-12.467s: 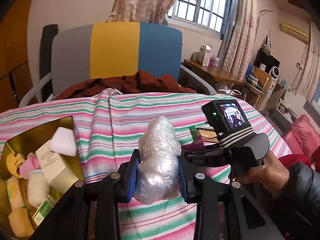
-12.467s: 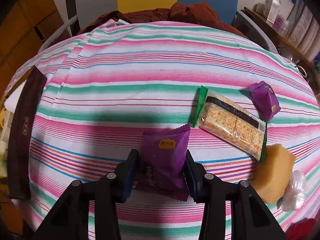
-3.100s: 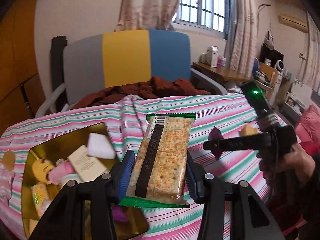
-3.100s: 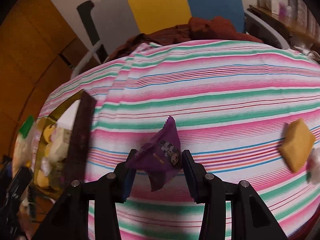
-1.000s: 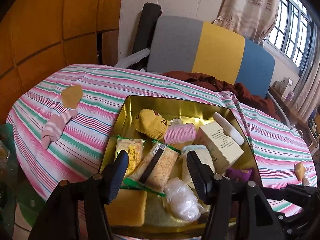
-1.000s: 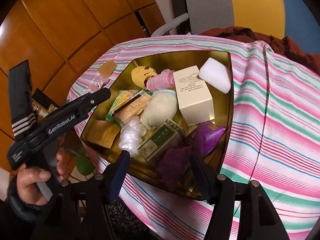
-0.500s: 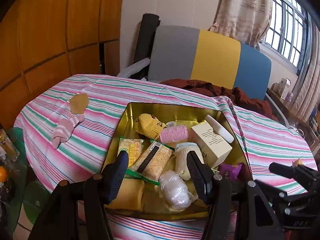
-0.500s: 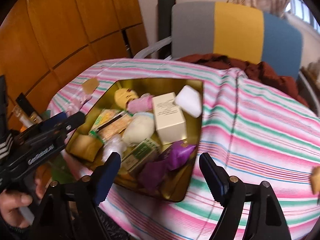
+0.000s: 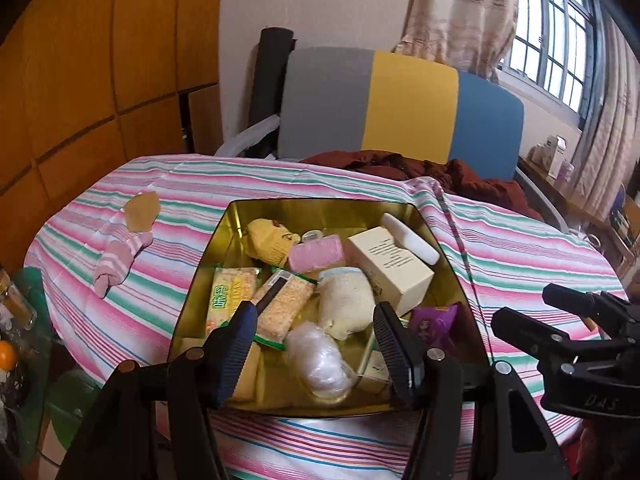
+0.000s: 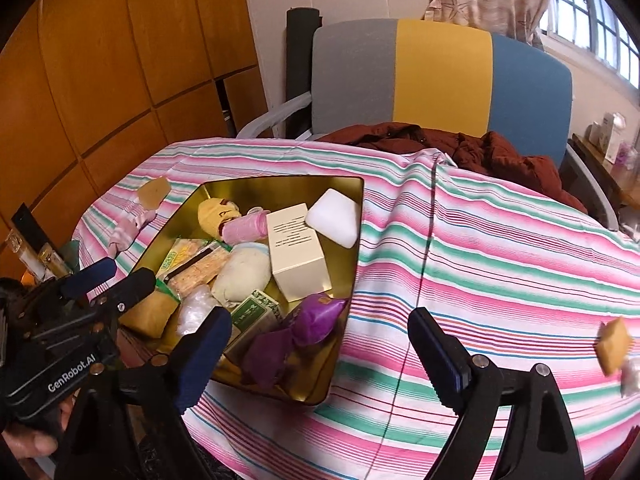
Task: Organize objects
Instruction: 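Move both open tools to the yellow sponge and white plastic bag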
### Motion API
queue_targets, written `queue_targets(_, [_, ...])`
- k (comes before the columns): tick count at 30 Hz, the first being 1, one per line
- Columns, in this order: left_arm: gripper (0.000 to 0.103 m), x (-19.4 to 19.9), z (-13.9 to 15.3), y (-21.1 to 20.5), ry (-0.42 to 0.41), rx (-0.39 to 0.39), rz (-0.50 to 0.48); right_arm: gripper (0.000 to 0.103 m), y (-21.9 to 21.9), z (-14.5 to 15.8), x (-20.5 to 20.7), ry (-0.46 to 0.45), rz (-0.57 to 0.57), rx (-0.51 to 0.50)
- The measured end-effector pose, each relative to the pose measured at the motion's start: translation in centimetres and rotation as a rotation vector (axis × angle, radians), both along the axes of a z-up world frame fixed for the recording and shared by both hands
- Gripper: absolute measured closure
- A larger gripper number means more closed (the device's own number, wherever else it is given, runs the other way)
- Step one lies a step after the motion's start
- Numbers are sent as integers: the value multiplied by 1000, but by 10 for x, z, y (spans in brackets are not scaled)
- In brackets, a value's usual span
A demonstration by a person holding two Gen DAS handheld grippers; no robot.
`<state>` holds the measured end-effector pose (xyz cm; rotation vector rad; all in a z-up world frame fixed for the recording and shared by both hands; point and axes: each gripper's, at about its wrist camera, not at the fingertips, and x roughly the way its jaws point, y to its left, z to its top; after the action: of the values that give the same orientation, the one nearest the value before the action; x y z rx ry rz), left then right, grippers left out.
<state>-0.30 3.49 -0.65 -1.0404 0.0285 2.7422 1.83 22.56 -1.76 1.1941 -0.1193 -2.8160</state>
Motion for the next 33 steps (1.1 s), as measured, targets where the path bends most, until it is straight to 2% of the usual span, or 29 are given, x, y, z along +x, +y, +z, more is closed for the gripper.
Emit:
queue_targets(9, [42,-1,0,17,-6,-23,-35,10,10,3,0,23,-33,29])
queue_targets(15, [42,-4,1,30,-7,-29,-69,10,19,-2,-6,4,-43,52])
queue_targets(33, [42,-10,-2,86,-2,-58,-220,9,95,-13,-2,-49,-193,46])
